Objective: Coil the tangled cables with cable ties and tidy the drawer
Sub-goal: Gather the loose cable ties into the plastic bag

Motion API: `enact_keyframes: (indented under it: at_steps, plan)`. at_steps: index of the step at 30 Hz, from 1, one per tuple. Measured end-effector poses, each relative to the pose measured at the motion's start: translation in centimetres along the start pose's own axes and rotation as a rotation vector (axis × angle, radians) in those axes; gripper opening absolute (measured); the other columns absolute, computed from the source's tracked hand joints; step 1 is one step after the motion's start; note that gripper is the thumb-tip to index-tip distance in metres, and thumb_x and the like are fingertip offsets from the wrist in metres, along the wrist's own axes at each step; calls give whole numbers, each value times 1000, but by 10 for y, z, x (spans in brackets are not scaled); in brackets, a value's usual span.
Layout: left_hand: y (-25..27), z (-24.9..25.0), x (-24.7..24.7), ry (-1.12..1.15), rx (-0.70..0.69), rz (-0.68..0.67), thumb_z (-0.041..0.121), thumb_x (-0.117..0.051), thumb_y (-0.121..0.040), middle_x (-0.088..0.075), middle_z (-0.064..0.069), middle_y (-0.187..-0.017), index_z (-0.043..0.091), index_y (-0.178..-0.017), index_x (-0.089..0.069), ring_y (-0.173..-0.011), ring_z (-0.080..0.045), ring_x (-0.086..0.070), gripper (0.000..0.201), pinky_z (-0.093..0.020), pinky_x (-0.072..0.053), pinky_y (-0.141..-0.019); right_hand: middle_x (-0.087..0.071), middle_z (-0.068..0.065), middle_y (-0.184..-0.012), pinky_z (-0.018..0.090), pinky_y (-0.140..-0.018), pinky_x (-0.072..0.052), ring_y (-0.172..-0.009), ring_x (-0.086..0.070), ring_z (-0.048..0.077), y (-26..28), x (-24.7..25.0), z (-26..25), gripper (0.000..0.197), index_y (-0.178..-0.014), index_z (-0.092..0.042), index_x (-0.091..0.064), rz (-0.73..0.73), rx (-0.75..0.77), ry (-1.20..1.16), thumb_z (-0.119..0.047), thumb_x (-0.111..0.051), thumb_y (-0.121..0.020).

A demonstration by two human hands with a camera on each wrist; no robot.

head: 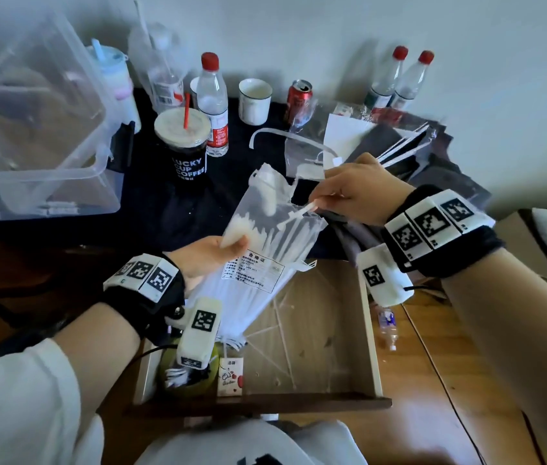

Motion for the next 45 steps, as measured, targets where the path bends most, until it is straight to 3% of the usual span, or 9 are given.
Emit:
enact_keyframes:
  at_steps: [3,8,16,25,28,32,36,40,45]
  plan:
    - [-2,9,-6,-27,6,-2,93,-55,-17,-65,25,-82,21,-87,-60,-73,13,-58,101,-11,-41,-72,-43,-12,-69,31,-88,-18,-93,-46,14,-6,7,-10,28,-107,-27,-64,38,-3,123,-31,-38,-98]
    - [-7,17,-5,7,-14,8,92,-57,-12,-67,26,-73,22,-86,-60,-66,17,-59,102,0,-41,-60,-54,-15,-85,26,-78,-14,-96,-53,13,-11,18,-16,10,-99,-19,-57,168,11,48,-23,-51,-92]
    - [-22,10,6,2,-59,-22,92,-60,-28,-66,-8,-120,8,-109,-65,-115,-18,-59,116,-23,-41,-97,-65,-12,-92,27,-79,-13,-90,-57,14,-11,25,-21,10,-90,-26,-63,46,58,148,-29,-54,-90]
    - [-22,15,-1,73,-214,27,88,-62,-38,-71,-1,-107,17,-98,-68,-104,-9,-64,94,-16,-49,-87,-66,-16,-106,28,-92,-10,-101,-51,12,1,41,-43,24,-106,-39,-65,88,98,247,-27,-51,-92]
    - [-28,15,-5,92,-234,50,87,-63,-41,-69,-9,-113,9,-105,-67,-110,-16,-62,101,-25,-45,-98,-67,-16,-102,27,-79,-10,-97,-52,12,-4,39,-43,24,-99,-39,-67,61,56,292,-21,-56,-89]
    - [-35,8,-9,86,-223,49,88,-62,-44,-67,-8,-105,-2,-103,-64,-102,-18,-61,108,-27,-42,-95,-67,-15,-103,34,-95,-10,-106,-48,11,-3,38,-41,21,-98,-37,-69,61,33,313,-21,-60,-87]
    - [-38,2,-7,148,-240,100,86,-64,-43,-64,-7,-96,5,-90,-64,-96,-17,-58,94,-28,-41,-91,-67,-12,-100,36,-102,-1,-123,-47,18,9,53,-37,14,-90,-32,-72,407,77,88,-27,-67,-77]
    - [-41,0,-2,153,-255,126,87,-63,-43,-63,-11,-98,-8,-100,-60,-97,-18,-56,111,-29,-39,-92,-28,5,-151,54,-110,2,-143,-14,27,19,53,-13,62,-132,-30,-49,615,-60,29,-51,-60,-75]
    - [-43,-1,-5,158,-226,115,85,-63,-49,-52,-13,-93,1,-99,-58,-92,-23,-48,98,-35,-34,-91,-4,19,-155,44,-116,-7,-144,-2,30,17,36,2,82,-147,-9,-19,698,-152,-403,-53,-47,-83]
Point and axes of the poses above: each hand's wrist, its own y-axis away from the middle knuckle, its own x-axis out of the back of the hand, z = x × y, the point moved 4 cm from there along -y, towards the middle knuckle
